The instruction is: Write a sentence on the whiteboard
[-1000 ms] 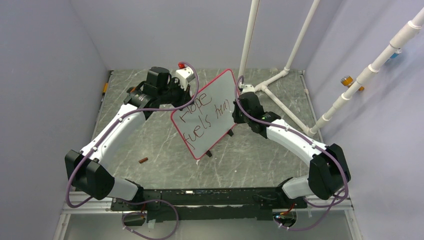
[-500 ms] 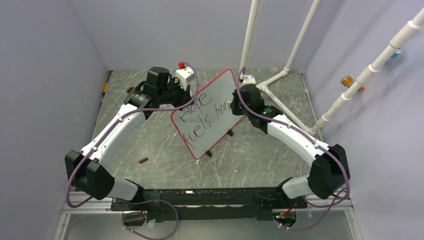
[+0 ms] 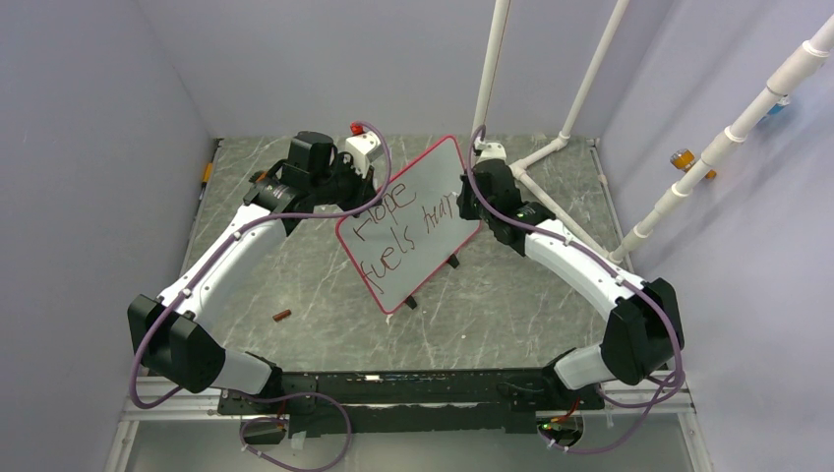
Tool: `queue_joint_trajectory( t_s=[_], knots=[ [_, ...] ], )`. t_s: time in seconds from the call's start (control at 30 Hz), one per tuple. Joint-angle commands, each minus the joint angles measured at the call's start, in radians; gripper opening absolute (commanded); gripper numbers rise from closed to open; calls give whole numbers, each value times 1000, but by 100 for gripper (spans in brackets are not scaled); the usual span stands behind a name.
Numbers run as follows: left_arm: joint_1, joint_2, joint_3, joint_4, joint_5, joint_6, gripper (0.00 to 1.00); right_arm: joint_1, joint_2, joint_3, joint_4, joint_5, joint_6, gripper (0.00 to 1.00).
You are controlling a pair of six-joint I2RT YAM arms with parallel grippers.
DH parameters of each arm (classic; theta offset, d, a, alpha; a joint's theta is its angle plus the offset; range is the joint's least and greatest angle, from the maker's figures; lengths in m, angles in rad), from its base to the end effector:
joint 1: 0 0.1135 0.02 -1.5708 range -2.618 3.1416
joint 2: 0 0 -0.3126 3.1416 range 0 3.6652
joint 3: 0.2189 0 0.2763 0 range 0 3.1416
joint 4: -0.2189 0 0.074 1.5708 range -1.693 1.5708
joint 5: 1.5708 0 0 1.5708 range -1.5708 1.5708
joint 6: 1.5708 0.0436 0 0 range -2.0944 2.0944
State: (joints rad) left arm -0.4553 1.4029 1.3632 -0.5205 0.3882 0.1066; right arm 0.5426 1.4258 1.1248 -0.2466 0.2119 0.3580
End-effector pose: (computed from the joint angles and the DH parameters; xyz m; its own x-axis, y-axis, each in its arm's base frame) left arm 0.2950 -0.1628 0.4102 -0.4006 0.3058 -0.8637 0.7419 0.6615 -0.1099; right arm 0.3043 0.1728 0.3394 -0.5406 0.0741 -0.8380 -0.1725 0.9652 0.1966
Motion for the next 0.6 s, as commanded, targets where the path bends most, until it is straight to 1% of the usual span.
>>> queue_joint_trajectory(
  t_s=[0.0, 0.17, 0.57],
  knots=[
    [-10, -13, -12, -25, -25, 99, 0, 1, -47, 7, 32, 2, -14, 0],
    [-10, -18, -13, -23, -28, 99, 0, -2, -98, -29, 26, 18, -19, 0],
    [-10, -16, -11, -27, -28, 100, 0, -6, -79, -71, 49, -4, -5, 0]
  ],
)
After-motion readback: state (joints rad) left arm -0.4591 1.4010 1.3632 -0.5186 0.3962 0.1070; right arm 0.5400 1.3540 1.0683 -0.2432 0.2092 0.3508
